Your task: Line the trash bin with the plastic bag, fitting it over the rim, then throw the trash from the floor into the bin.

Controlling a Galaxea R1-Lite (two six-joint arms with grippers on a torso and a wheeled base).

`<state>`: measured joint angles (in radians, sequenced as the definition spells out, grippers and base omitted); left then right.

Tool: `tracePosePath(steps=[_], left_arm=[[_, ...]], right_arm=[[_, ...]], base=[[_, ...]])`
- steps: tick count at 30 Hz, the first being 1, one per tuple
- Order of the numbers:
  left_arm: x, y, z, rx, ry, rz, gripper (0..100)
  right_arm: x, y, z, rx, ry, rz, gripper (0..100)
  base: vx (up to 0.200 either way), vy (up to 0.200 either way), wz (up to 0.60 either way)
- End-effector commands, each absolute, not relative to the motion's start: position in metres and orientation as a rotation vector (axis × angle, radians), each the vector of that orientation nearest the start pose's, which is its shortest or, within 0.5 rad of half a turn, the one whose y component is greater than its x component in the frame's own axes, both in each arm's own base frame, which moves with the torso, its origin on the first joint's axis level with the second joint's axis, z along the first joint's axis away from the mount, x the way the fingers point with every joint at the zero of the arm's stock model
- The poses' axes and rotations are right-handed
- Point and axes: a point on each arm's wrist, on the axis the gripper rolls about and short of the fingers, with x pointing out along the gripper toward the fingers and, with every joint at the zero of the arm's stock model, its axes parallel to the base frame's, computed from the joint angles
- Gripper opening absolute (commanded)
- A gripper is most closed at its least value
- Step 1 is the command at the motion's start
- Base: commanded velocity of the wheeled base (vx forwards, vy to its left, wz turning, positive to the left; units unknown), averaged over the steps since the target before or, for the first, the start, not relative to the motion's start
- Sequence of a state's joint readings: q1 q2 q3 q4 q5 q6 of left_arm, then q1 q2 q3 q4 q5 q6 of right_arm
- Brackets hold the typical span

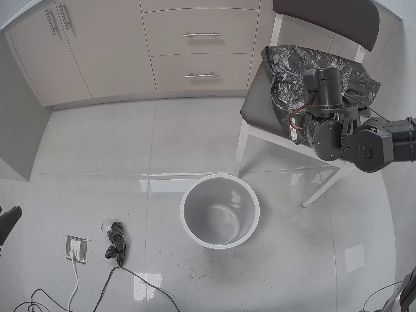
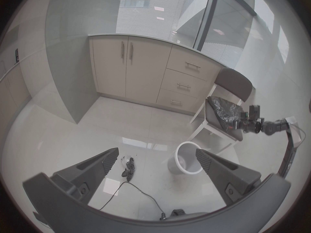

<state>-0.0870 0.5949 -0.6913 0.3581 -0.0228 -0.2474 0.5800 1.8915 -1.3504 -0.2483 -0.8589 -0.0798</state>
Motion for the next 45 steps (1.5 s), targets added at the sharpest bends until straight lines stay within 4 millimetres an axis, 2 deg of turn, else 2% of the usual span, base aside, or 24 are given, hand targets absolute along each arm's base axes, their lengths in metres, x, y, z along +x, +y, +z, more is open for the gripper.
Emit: tracePosePath(steps=[1,11,20,28,34,39,45], left_arm=[[0.026,-0.003,0.236,-0.275,0.275,-0.072,100],[0.028,-0.003,0.237,-0.314,0.278,-0.071,100],[0.03,-0.003,0.236,-0.325,0.289,-0.071,100],[0.033,-0.004,0.234,-0.325,0.305,-0.068,100],[0.035,-0.004,0.232,-0.327,0.29,-0.067,100],[0.037,-0.004,0.229,-0.327,0.278,-0.069,100],[0.038,-0.004,0.226,-0.326,0.279,-0.071,100]], right_arm=[[0.315,0.185,0.222,-0.289,0.254,-0.308,100],[0.31,0.198,0.189,-0.303,0.254,-0.316,100],[0.327,0.203,0.173,-0.321,0.272,-0.371,100],[0.339,0.21,0.18,-0.28,0.239,-0.38,100],[0.346,0.209,0.177,-0.28,0.242,-0.395,100],[0.35,0.203,0.177,-0.278,0.242,-0.421,100],[0.362,0.186,0.184,-0.261,0.234,-0.469,100]], base=[[0.0,0.0,0.0],[0.0,0.0,0.0],[0.0,0.0,0.0],[0.0,0.0,0.0],[0.0,0.0,0.0],[0.0,0.0,0.0],[0.0,0.0,0.0]])
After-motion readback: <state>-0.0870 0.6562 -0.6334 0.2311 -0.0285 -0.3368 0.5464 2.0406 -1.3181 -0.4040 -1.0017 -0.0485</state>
